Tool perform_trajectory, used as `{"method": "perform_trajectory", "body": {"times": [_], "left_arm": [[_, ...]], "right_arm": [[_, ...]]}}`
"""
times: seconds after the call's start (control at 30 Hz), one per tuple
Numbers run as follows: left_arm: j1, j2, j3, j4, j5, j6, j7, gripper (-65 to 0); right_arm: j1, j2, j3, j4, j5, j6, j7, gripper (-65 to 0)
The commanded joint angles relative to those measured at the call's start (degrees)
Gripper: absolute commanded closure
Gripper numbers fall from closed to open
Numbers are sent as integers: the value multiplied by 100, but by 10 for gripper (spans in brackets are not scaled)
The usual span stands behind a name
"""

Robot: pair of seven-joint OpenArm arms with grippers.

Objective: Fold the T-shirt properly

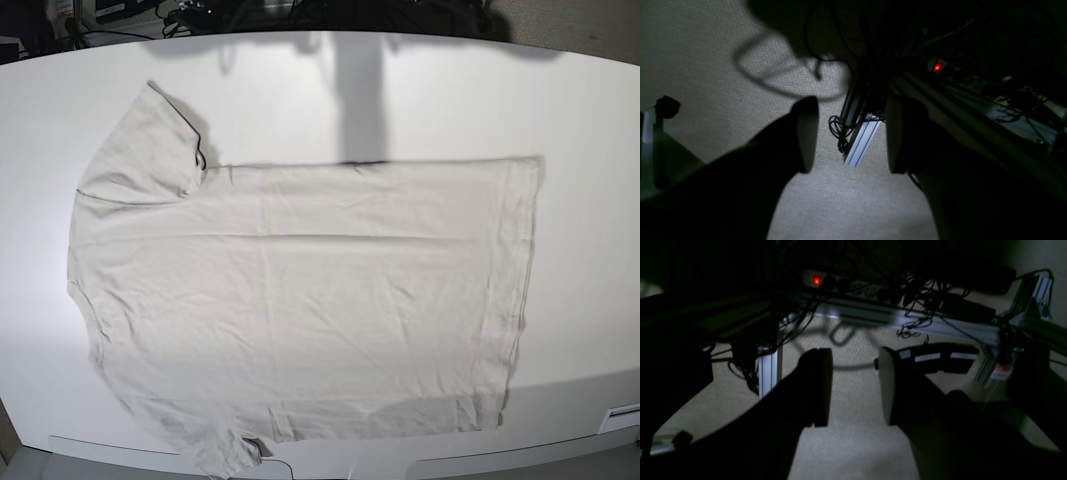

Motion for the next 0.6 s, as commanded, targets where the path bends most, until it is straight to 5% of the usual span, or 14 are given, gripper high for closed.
{"method": "perform_trajectory", "body": {"times": [0.0,0.43,0.57], "left_arm": [[59,-9,7,22,2,-37,-42,-320],[404,-9,7,455,-20,-37,-24,-320],[546,-9,7,669,-20,-39,-28,-320]], "right_arm": [[-57,31,2,22,-13,-13,105,-242],[-367,39,2,24,-328,-4,527,-242],[-365,129,2,24,-326,302,535,-242]]}}
